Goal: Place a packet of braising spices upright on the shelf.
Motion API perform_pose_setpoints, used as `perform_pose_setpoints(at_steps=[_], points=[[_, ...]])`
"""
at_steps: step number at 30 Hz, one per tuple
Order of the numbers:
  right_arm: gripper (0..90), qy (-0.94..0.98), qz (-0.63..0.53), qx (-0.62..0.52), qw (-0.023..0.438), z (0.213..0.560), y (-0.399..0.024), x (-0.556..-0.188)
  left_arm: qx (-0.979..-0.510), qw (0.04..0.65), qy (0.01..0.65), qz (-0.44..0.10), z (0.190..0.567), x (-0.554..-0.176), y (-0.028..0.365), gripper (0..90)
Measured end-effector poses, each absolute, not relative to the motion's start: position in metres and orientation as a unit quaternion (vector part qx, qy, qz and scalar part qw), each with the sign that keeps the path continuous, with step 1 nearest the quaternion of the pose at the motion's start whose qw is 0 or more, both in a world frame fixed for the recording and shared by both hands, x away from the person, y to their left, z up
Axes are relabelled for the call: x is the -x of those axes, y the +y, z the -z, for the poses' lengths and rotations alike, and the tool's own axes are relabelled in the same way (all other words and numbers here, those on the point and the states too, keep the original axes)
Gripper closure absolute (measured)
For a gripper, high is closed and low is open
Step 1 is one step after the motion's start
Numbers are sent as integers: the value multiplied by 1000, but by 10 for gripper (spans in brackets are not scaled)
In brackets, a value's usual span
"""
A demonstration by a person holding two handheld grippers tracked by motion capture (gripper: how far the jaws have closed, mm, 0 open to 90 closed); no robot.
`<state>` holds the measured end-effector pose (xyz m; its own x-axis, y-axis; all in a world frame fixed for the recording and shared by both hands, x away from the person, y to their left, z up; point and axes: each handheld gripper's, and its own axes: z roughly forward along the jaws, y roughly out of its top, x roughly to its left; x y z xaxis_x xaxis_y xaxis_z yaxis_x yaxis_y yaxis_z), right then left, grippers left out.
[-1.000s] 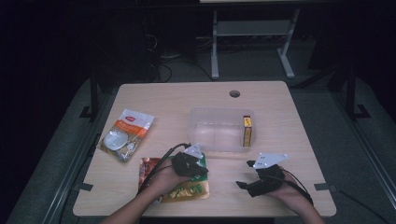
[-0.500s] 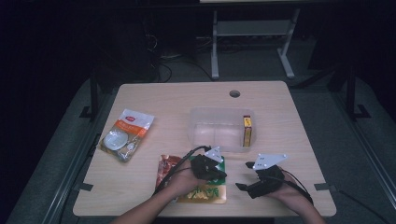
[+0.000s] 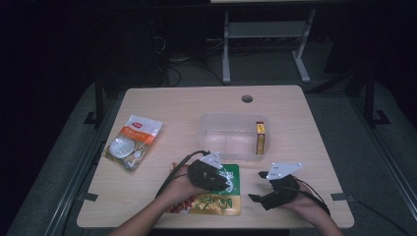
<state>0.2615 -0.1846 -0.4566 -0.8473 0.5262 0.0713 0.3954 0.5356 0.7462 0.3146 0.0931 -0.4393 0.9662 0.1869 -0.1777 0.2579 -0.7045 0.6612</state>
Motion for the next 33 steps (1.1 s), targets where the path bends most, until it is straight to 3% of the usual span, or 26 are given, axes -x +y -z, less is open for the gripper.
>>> perform_pose_setpoints(at_steps=[4, 7, 12, 17, 25, 33], points=[[146, 872, -402, -265, 82, 457, -184, -261, -921, 366, 127, 35, 434, -316, 122, 570], [146, 873, -400, -266, 80, 457, -184, -262, -918, 374, 128, 19, 434, -317, 144, 416], [146, 875, -400, -261, 79, 458, -182, -262, -913, 388, 129, -5, 437, -330, 180, 291], [146, 875, -400, -261, 77, 459, -181, -263, -910, 394, 129, 4, 445, -343, 188, 187], [146, 877, -398, -260, 75, 460, -181, -263, -927, 356, 119, 10, 463, -350, 182, 135], [146, 877, -397, -260, 72, 460, -180, -263, -921, 367, 127, 17, 469, -356, 183, 122]])
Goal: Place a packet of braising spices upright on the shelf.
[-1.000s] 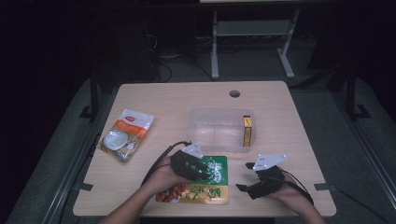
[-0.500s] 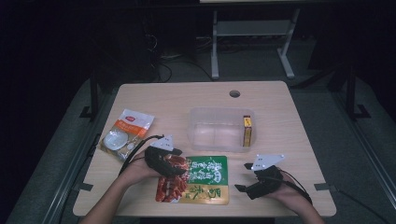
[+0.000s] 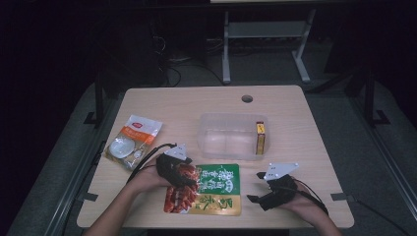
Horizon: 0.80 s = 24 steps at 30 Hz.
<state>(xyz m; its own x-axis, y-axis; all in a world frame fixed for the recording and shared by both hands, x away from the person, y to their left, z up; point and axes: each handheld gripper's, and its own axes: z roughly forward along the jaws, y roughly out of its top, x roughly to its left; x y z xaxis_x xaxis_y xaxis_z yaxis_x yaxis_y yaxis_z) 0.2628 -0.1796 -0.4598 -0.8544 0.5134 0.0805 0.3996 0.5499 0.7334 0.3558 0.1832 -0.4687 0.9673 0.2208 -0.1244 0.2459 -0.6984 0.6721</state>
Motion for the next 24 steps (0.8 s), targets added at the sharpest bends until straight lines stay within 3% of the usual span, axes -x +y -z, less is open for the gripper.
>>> perform_pose_setpoints(at_steps=[10, 14, 15, 17, 21, 24], points=[[146, 877, -396, -260, 72, 459, -179, -263, -924, 364, 112, 9, 468, -352, 180, 154], [146, 877, -396, -261, 72, 459, -179, -262, -929, 356, 106, 8, 465, -348, 179, 291], [146, 878, -396, -261, 72, 459, -179, -262, -930, 352, 104, 7, 464, -347, 179, 291], [146, 877, -397, -261, 72, 459, -179, -262, -933, 347, 98, 6, 462, -345, 178, 425], [146, 877, -397, -262, 73, 459, -179, -262, -937, 338, 89, 2, 460, -341, 175, 520], [143, 876, -399, -262, 71, 459, -179, -262, -939, 334, 87, -3, 459, -340, 174, 663]])
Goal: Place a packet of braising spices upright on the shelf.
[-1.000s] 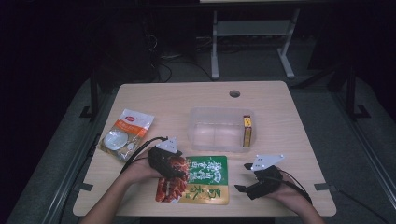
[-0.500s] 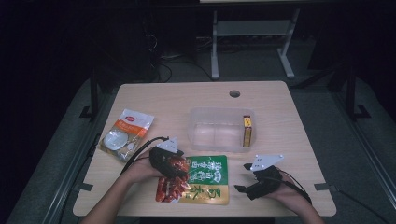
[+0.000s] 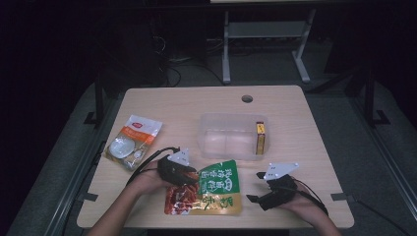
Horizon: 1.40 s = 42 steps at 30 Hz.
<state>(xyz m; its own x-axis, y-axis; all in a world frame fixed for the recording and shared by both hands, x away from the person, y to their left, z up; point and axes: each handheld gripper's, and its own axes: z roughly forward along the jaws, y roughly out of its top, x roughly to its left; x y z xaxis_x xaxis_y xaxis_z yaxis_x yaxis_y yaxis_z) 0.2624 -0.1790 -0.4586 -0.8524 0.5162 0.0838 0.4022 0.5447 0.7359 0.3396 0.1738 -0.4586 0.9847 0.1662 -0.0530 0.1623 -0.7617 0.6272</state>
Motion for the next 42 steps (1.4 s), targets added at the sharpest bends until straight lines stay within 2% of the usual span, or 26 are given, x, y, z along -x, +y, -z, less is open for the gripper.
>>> perform_pose_setpoints(at_steps=[3, 8, 14, 22, 30, 34, 36, 42], points=[[137, 873, -404, -262, 75, 458, -180, -263, -940, 328, 91, -2, 458, -339, 173, 772], [135, 870, -407, -267, 76, 457, -181, -263, -939, 329, 103, 0, 457, -338, 173, 832], [134, 869, -409, -267, 73, 457, -182, -264, -930, 343, 131, 29, 457, -341, 179, 886], [132, 866, -413, -273, 73, 457, -186, -264, -912, 380, 154, 34, 444, -337, 186, 894], [130, 865, -415, -272, 69, 456, -186, -264, -879, 436, 191, 14, 419, -333, 195, 895], [99, 869, -415, -259, 68, 451, -181, -262, -865, 456, 208, -2, 411, -335, 199, 895], [96, 862, -427, -269, 48, 447, -178, -263, -856, 465, 224, -9, 409, -336, 201, 895], [100, 843, -461, -275, 37, 438, -164, -263, -846, 474, 243, -18, 407, -337, 203, 895]])
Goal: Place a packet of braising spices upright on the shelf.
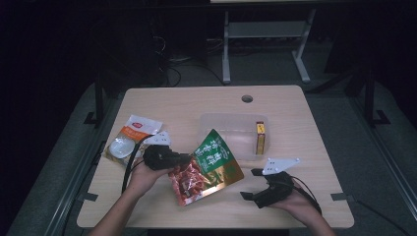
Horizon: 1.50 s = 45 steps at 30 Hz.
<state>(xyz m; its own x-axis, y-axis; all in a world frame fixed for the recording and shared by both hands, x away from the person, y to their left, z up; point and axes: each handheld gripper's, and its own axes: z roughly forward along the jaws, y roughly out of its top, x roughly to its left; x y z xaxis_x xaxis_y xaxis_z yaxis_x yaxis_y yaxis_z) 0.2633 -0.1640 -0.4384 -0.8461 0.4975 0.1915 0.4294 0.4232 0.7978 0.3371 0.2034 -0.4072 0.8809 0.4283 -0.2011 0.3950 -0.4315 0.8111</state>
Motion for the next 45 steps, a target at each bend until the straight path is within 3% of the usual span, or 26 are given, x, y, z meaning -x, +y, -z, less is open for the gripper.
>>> perform_pose_setpoints(at_steps=[8, 13, 14, 16, 17, 18, 20, 23, 25, 31, 45], points=[[140, 833, -477, -278, 45, 433, -138, -273, -823, 502, 263, -34, 400, -337, 208, 895], [215, 817, -499, -286, 41, 431, -127, -283, -816, 512, 264, -43, 396, -336, 209, 896], [276, 811, -509, -287, 38, 429, -124, -287, -813, 516, 267, -43, 396, -336, 209, 896], [305, 808, -512, -288, 40, 428, -122, -289, -811, 518, 267, -42, 395, -336, 209, 896], [379, 800, -525, -288, 33, 427, -120, -294, -811, 519, 265, -42, 395, -336, 209, 896], [379, 800, -525, -288, 33, 427, -120, -294, -810, 521, 265, -42, 395, -336, 209, 896], [516, 796, -530, -293, 23, 428, -117, -298, -808, 524, 264, -43, 396, -335, 208, 896], [595, 799, -526, -292, 15, 430, -117, -300, -809, 524, 264, -42, 397, -335, 207, 895], [728, 794, -529, -299, 7, 430, -118, -299, -805, 528, 266, -39, 398, -334, 206, 895], [881, 776, -544, -318, -14, 426, -127, -302, -800, 539, 263, -29, 401, -331, 204, 895], [899, 797, -531, -290, -1, 405, -139, -302, -819, 523, 237, -11, 407, -325, 196, 891]])
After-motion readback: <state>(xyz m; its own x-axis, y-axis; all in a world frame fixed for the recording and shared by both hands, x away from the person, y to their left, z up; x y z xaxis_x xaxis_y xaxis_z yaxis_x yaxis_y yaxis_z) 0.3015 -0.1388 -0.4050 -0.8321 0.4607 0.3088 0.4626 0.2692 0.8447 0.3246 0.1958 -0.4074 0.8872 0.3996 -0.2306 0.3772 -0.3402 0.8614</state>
